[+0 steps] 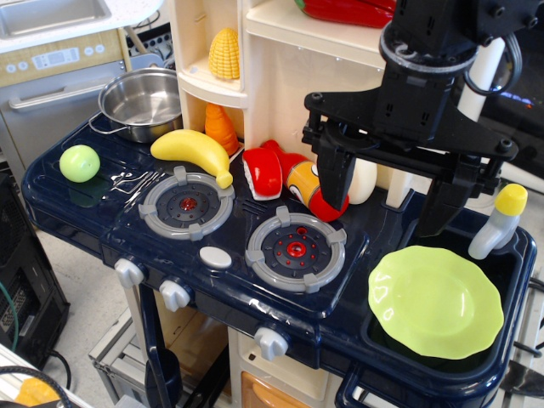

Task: Put pear on plate

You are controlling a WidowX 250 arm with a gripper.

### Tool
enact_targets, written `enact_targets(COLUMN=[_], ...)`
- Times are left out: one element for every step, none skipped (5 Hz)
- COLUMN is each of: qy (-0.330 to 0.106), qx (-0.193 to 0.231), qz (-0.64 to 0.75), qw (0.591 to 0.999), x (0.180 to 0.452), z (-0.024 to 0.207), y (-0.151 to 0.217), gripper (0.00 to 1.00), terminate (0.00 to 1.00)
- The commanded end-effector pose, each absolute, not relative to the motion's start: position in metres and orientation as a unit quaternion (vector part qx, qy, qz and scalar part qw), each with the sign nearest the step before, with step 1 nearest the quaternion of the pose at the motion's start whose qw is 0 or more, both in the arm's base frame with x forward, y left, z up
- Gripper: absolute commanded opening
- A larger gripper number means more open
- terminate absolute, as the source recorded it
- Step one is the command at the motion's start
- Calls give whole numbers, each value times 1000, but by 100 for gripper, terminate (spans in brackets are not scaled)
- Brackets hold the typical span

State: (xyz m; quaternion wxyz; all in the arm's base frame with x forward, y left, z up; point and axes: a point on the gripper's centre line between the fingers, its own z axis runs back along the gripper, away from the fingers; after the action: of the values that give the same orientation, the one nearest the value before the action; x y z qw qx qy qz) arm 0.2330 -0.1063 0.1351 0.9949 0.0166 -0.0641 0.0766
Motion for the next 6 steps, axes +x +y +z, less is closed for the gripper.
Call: enact_targets(qy=[-64,-71,-66,-66,-67,-77], qx=[17,66,106,113,100,105], qz=[77,110,131,121,98,61], qw=[995,989,984,984,988,990], x=[233,228,227,228,228,234], z=[135,132,130,135,129,118], y=[-106,-69,-20,30,80,127], gripper=[100,100,100,100,100,100], terminate=[0,0,0,0,0,0])
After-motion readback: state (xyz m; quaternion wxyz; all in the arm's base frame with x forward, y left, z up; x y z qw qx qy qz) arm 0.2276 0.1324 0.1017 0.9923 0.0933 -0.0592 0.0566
